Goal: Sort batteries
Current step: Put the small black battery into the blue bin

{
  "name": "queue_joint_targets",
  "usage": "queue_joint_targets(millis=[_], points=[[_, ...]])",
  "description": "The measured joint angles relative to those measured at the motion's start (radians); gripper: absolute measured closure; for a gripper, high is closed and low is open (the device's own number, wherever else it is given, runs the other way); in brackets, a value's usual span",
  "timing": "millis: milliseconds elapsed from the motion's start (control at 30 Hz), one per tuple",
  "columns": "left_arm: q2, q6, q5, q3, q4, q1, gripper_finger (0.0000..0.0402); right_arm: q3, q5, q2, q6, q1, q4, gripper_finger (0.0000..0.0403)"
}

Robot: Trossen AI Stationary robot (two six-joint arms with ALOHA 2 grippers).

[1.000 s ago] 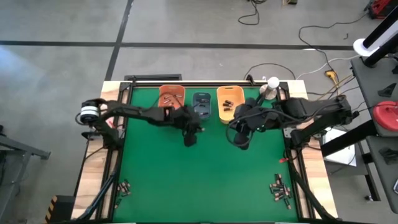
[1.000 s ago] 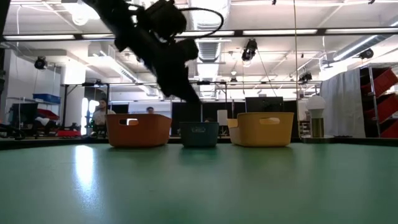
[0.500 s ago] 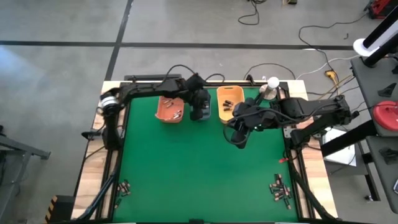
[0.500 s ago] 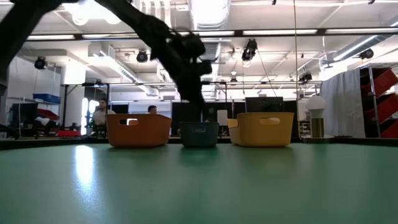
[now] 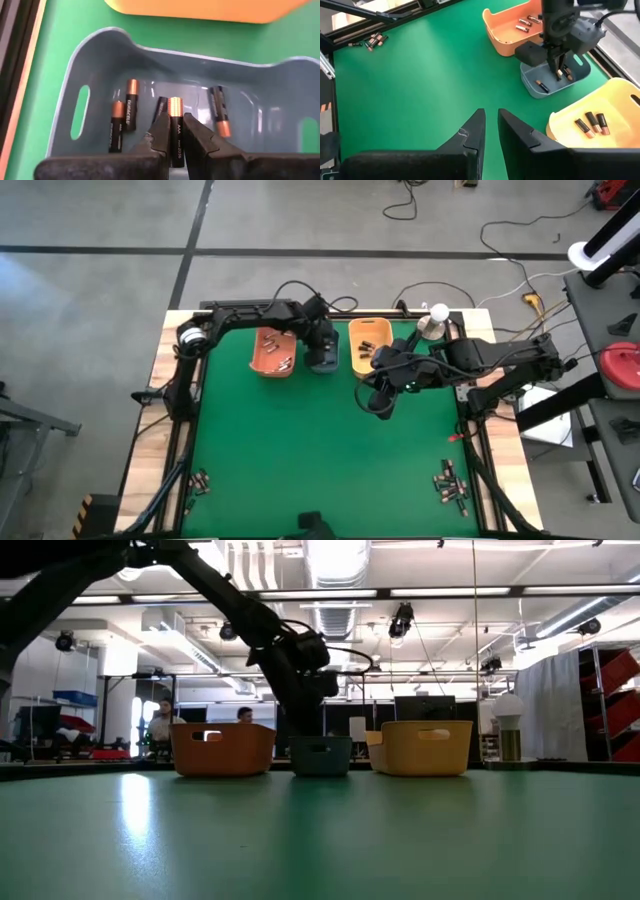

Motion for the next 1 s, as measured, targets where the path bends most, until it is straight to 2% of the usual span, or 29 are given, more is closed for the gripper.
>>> queue_joint_targets(millis=[133, 333, 467, 1000], points=[[0.024, -0.018, -0.009, 0.020, 0.015, -0.004, 0.0390, 0.000, 0.042, 0.000, -0.016, 0.000, 0.000, 0.0358], [0.044, -0.015, -0.011, 0.034, -0.004, -0.009, 0.0390, 0.000, 0.045, 0.000, -0.005, -0.002, 0.000, 0.0360], [0.043, 0.031, -0.054, 0.034, -0.015, -0.010, 0.0390, 0.000, 0.045, 0.000, -0.005, -0.002, 0.000, 0.0360], [0.050, 0.118, -0.053, 0.036, -0.031, -0.032, 0.0390, 0.000, 0.046, 0.000, -0.007, -0.013, 0.001, 0.0360]])
